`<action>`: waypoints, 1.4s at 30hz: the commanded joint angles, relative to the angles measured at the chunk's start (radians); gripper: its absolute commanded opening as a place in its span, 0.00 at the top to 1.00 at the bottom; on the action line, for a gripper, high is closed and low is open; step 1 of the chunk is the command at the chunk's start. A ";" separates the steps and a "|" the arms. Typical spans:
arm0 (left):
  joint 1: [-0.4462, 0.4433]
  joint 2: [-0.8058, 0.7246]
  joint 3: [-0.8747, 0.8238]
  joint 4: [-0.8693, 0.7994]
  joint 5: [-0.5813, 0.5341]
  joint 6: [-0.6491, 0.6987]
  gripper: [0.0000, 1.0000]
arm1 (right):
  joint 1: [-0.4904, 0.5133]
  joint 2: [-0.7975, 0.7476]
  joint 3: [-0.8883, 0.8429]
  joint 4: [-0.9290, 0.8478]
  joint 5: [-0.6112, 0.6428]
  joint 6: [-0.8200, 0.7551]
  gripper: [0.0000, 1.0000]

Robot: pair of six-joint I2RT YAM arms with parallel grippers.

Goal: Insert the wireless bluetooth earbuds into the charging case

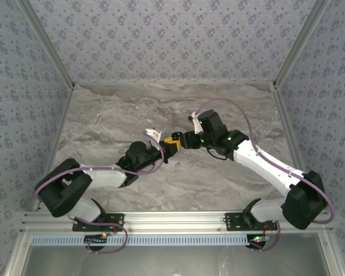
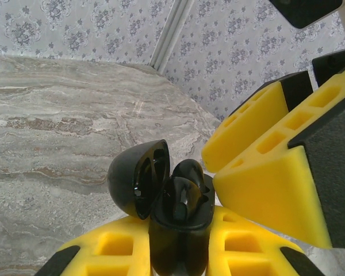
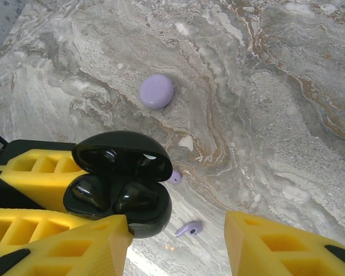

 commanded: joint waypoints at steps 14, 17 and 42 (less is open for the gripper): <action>-0.005 -0.069 -0.002 -0.053 -0.008 0.084 0.85 | -0.021 -0.049 0.012 -0.053 0.093 0.001 0.51; -0.004 -0.093 -0.009 -0.089 -0.023 0.108 0.85 | -0.043 -0.066 -0.004 -0.053 0.094 0.005 0.51; 0.051 -0.151 0.003 -0.002 0.366 0.140 0.84 | -0.243 0.024 -0.096 0.138 -0.434 -0.023 0.80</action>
